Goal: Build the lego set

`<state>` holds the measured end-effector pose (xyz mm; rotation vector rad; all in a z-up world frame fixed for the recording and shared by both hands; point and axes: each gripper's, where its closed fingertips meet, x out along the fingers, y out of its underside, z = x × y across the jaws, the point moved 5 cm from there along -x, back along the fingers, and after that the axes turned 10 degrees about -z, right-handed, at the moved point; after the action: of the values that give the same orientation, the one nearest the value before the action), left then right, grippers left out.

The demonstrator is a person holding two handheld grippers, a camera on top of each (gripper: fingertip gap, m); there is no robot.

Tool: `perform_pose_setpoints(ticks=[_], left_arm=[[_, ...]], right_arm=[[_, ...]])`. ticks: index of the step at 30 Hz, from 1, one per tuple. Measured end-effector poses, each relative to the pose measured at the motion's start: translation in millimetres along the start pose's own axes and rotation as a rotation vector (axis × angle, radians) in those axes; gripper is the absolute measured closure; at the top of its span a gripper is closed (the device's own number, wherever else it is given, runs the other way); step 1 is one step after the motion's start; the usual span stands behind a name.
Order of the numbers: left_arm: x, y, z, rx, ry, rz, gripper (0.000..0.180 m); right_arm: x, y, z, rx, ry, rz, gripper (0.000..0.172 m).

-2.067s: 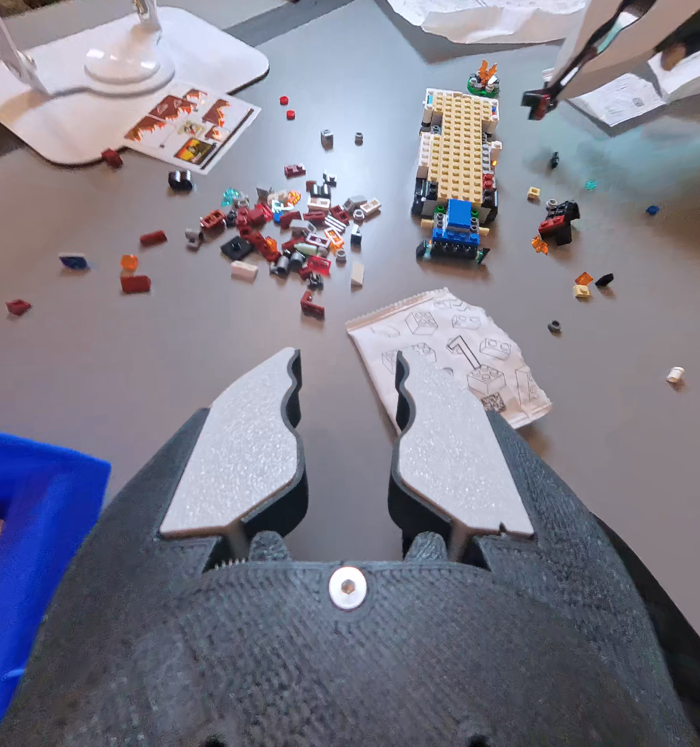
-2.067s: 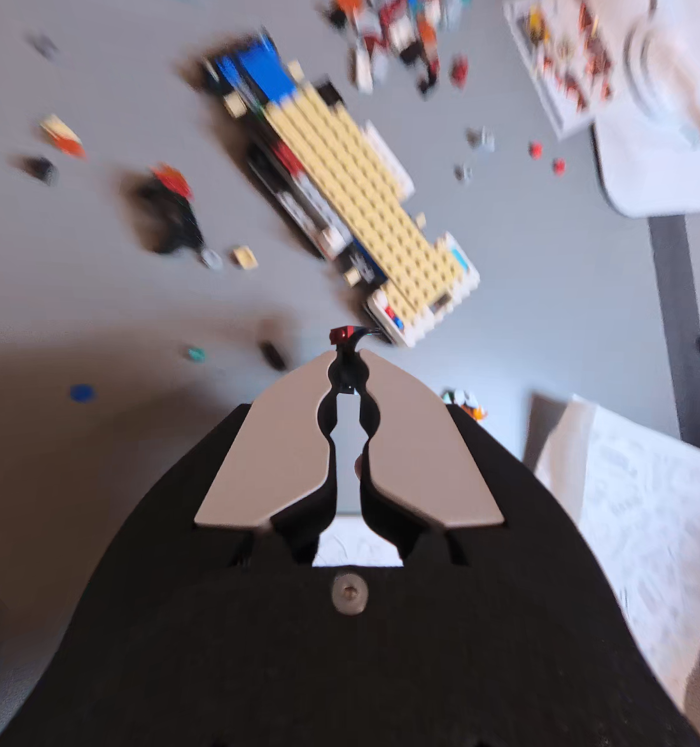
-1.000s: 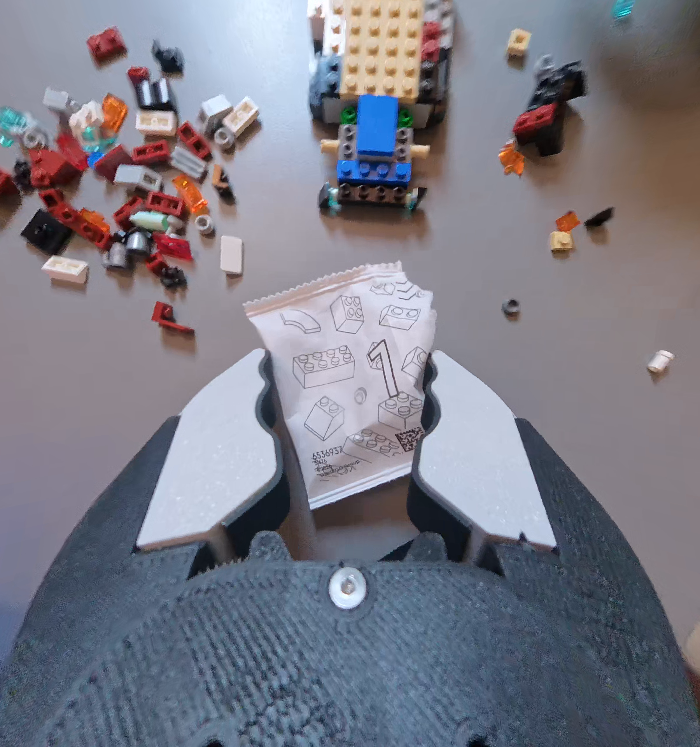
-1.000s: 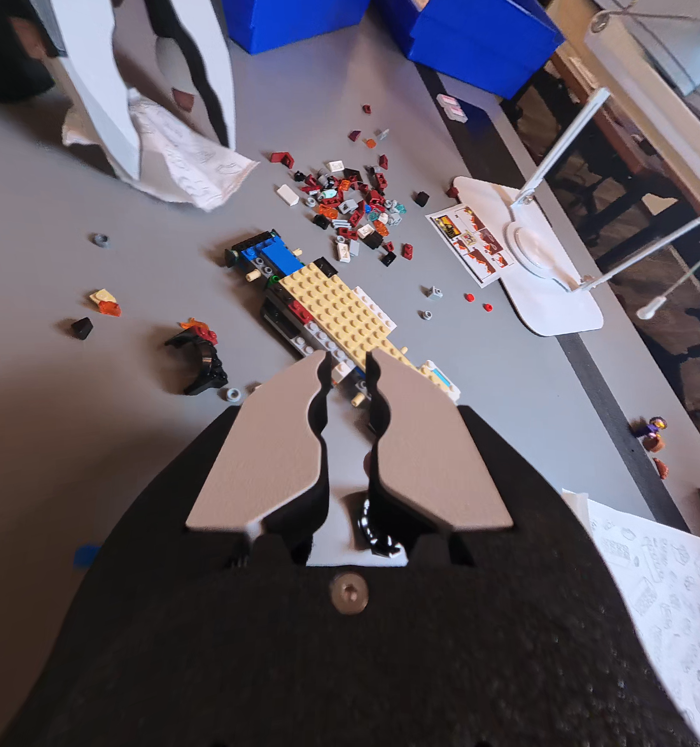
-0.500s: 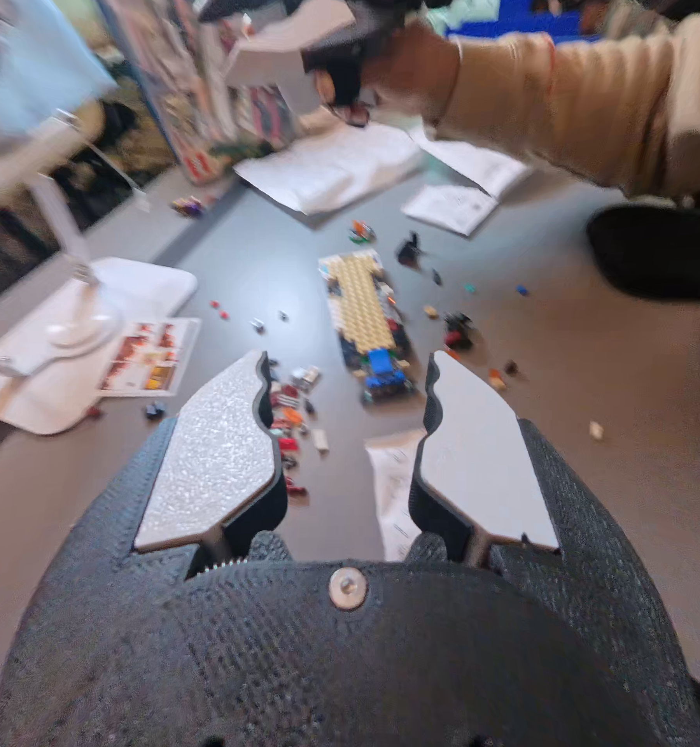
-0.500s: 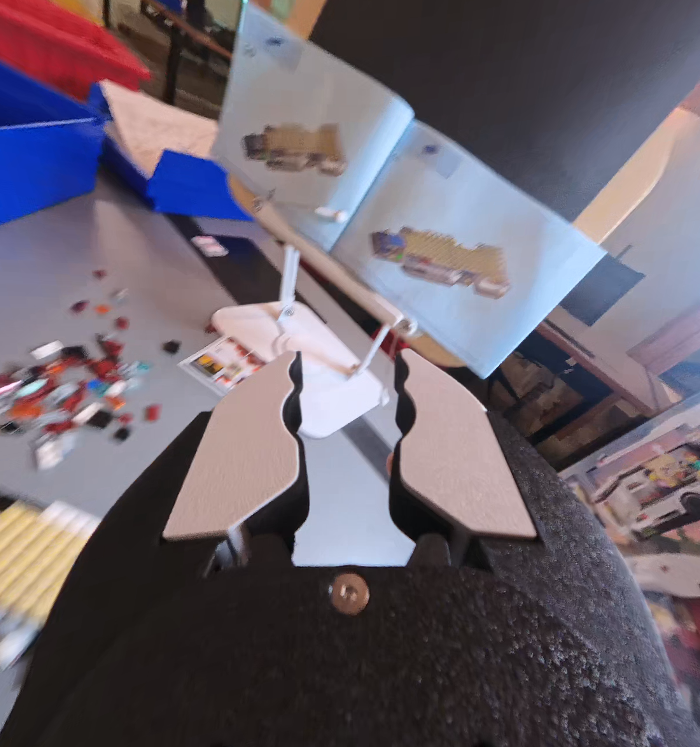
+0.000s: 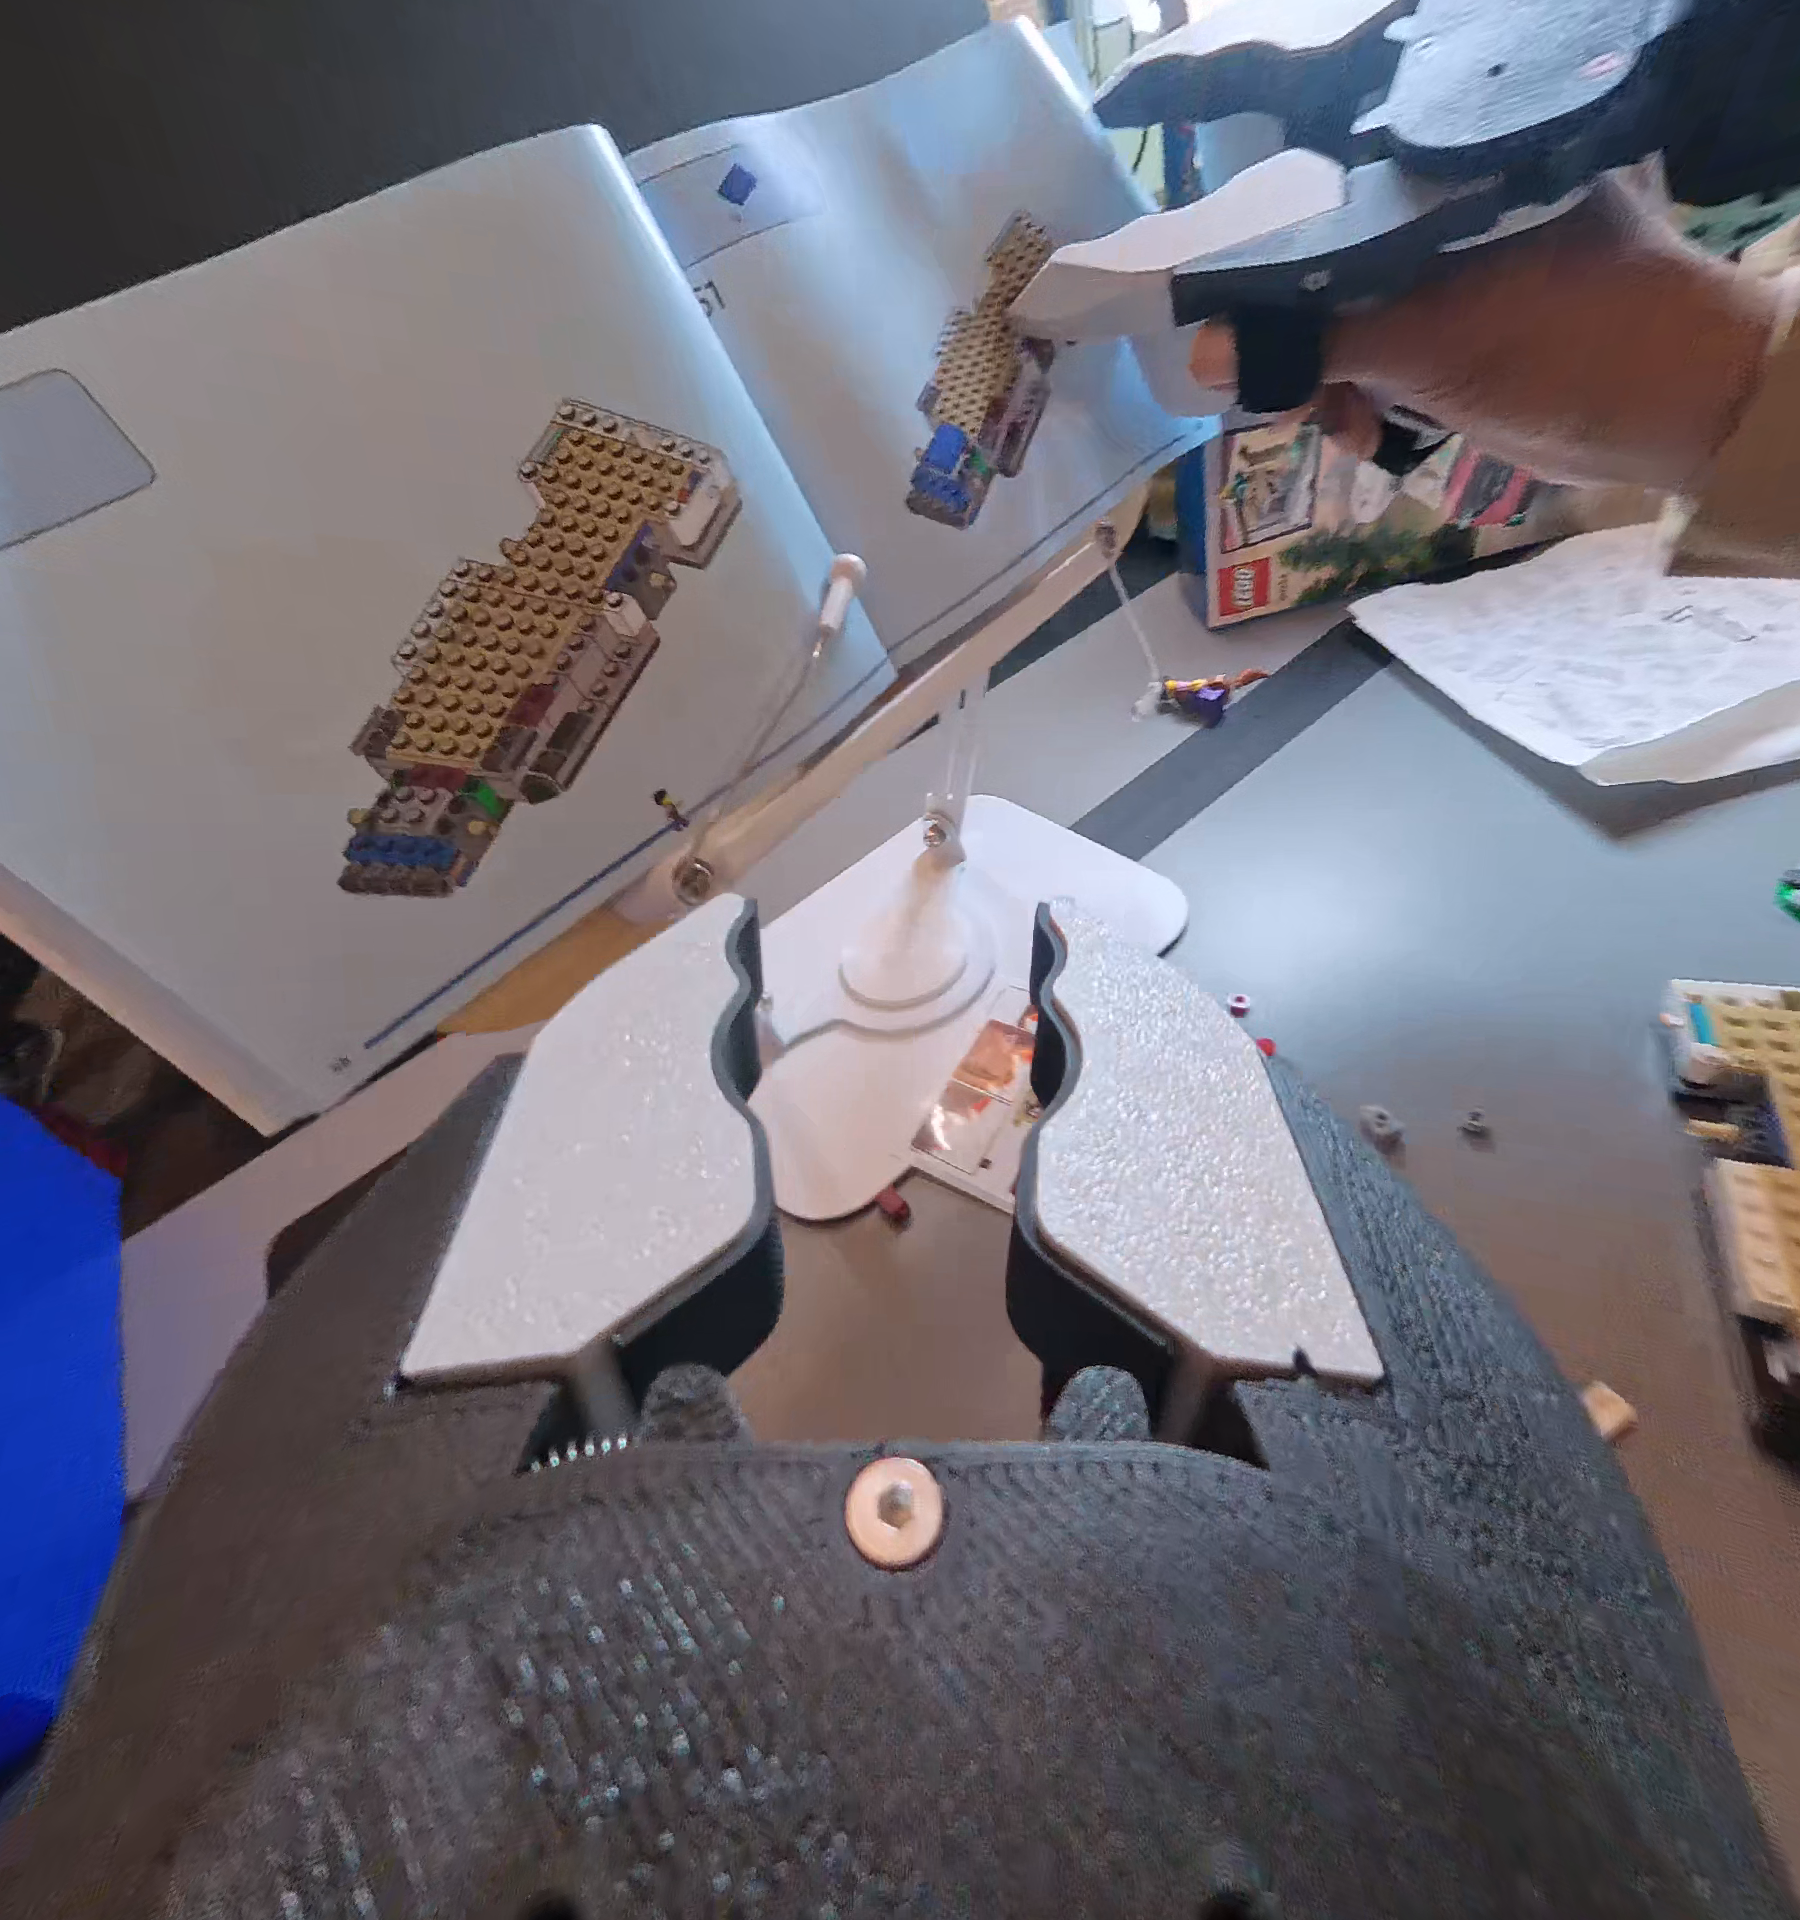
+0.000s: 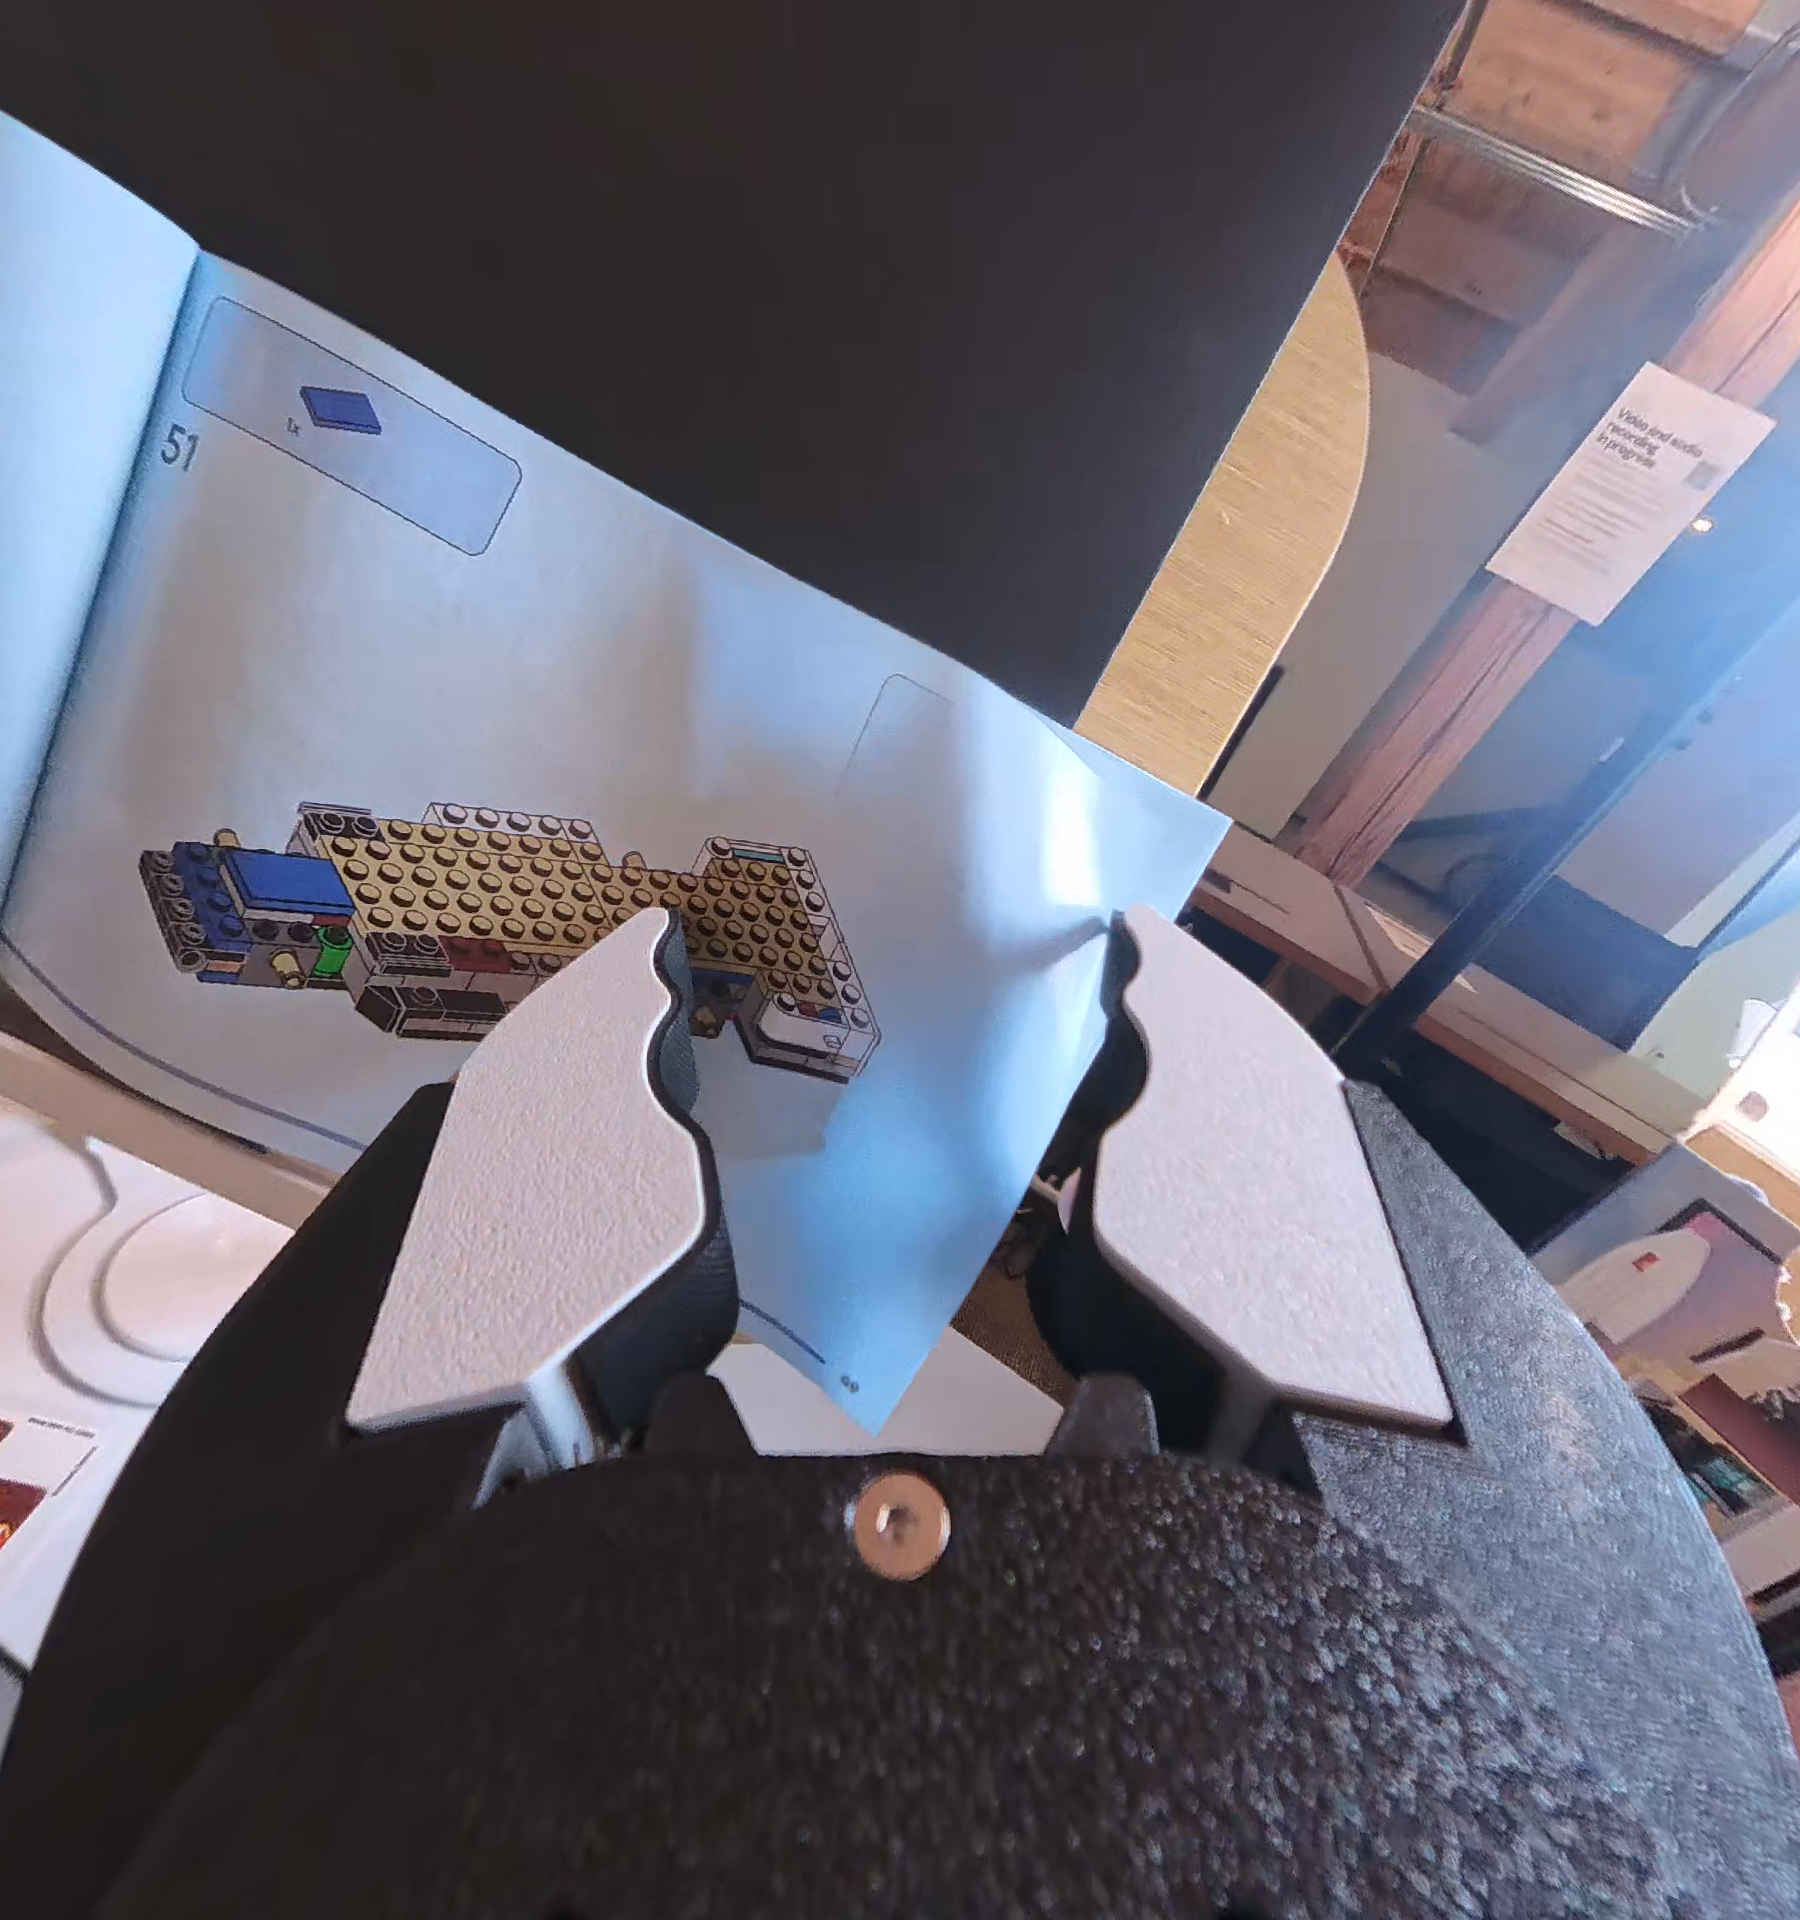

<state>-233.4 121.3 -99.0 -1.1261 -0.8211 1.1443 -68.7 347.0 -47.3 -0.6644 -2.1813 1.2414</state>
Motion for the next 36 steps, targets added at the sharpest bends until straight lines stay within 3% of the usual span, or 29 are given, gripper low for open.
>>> perform_pose_setpoints(ticks=[6, 11, 15, 22, 36], left_arm=[[57, 3, 20, 0.204, -0.091, 0.078, 0.143], [80, 3, 17, 0.319, -0.131, 0.101, 0.159], [82, 2, 20, 0.331, -0.204, 0.086, 0.176], [80, 3, 19, 0.284, -0.219, 0.053, 0.176], [79, 4, 19, 0.206, -0.220, 0.020, 0.176]], right_arm=[[-3, 1, 14, -0.017, -0.054, 0.009, 0.108], [-4, 2, 12, 0.040, -0.085, 0.025, 0.113], [-10, 3, 16, 0.084, -0.128, 0.038, 0.121], [-19, 10, 24, 0.079, -0.180, 0.065, 0.130], [-21, 6, 32, 0.114, -0.226, 0.081, 0.131]])
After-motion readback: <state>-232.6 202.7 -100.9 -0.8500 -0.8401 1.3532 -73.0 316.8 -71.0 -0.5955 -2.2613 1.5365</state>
